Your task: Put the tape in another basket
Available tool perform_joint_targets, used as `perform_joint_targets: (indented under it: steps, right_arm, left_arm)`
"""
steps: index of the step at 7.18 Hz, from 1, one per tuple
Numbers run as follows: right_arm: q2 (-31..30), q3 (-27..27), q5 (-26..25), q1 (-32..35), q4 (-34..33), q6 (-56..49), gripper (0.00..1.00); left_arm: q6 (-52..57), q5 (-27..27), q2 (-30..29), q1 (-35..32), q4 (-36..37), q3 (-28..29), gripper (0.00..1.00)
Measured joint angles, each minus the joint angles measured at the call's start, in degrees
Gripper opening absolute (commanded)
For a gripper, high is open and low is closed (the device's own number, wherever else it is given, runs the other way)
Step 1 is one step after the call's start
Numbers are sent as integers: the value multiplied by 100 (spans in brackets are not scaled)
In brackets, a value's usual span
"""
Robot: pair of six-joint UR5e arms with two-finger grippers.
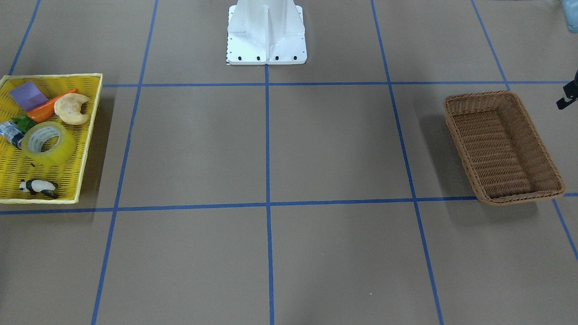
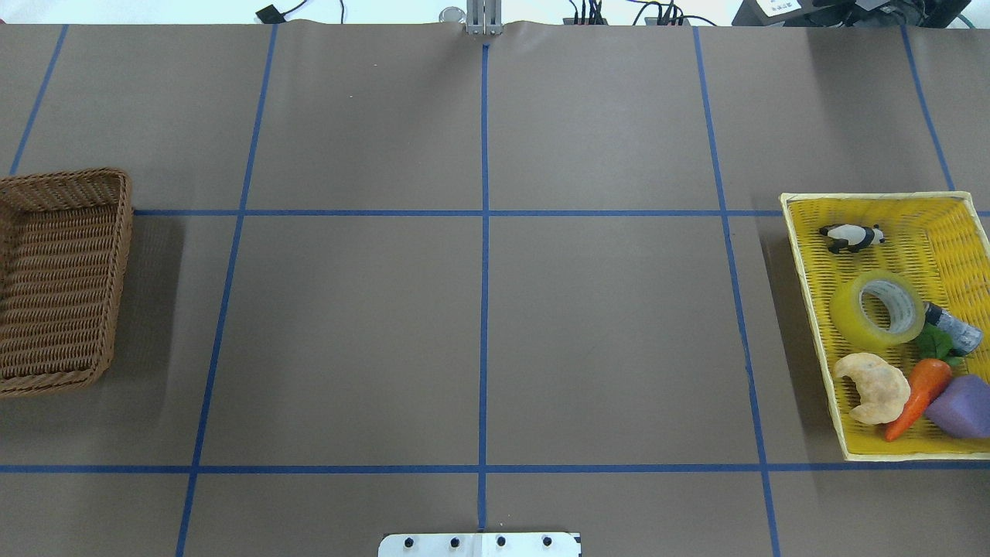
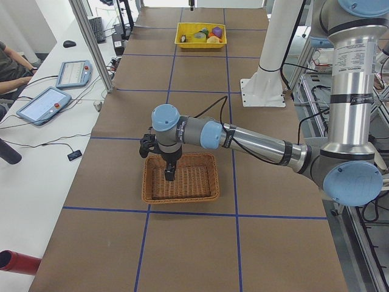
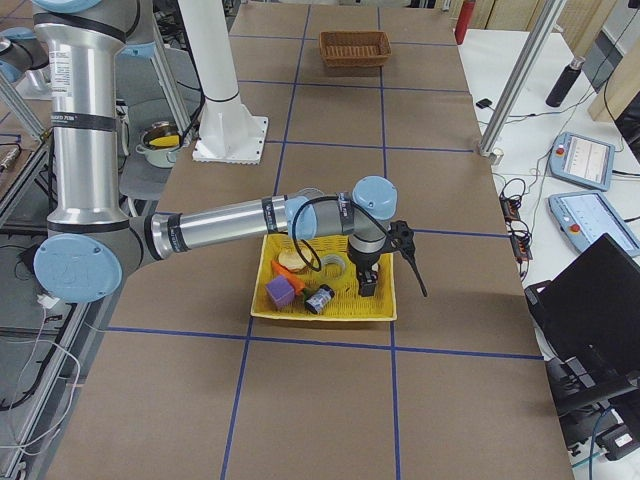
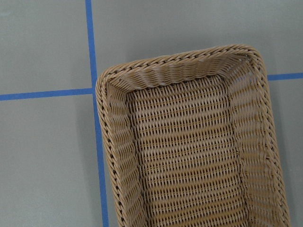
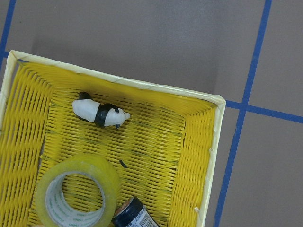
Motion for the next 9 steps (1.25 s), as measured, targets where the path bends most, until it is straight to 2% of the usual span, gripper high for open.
perform_joint_targets:
  steps: [9]
  right_arm:
    - [-184,71,189,6,-1,-6,100]
  left_arm:
    - [34,5,90,8,-202,-28,98]
